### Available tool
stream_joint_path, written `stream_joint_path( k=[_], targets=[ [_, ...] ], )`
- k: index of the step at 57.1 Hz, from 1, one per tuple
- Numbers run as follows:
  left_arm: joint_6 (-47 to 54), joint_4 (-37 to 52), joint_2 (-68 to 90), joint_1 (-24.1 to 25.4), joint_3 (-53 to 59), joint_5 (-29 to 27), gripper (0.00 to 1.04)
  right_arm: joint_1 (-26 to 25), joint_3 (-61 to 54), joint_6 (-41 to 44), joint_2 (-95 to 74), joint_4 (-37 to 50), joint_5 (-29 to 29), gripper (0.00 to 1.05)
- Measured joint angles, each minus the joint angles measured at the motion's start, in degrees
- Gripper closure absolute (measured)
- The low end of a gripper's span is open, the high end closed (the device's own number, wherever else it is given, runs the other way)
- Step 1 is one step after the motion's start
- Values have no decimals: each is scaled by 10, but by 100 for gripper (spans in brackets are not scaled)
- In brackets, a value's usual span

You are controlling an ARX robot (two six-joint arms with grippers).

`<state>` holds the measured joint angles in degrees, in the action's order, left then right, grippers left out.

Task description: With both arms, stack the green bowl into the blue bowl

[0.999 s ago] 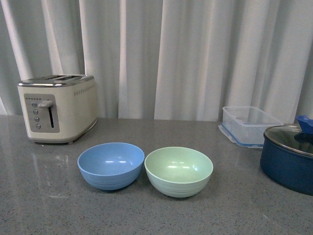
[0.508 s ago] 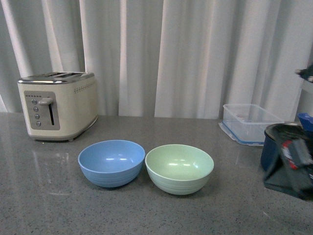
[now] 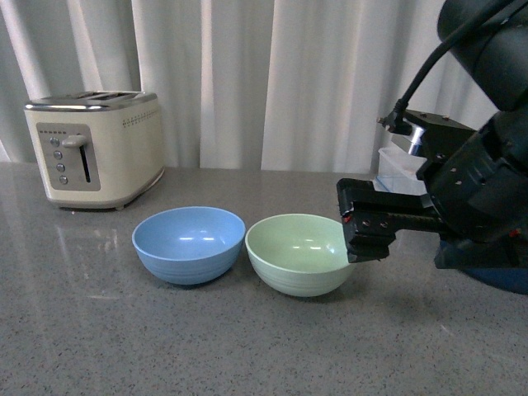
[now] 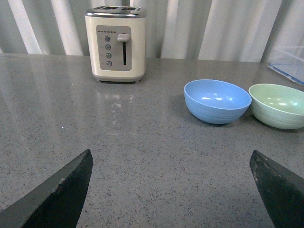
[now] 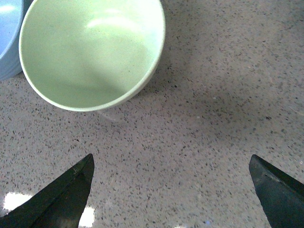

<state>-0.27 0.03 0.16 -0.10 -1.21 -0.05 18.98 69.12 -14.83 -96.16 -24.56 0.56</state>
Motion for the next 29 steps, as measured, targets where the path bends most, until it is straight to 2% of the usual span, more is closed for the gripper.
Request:
stream_joint_path(
  k=[29],
  targets=[
    [0, 0, 0, 0, 0, 0, 7, 3, 116, 16, -116, 0, -7, 10]
  ],
)
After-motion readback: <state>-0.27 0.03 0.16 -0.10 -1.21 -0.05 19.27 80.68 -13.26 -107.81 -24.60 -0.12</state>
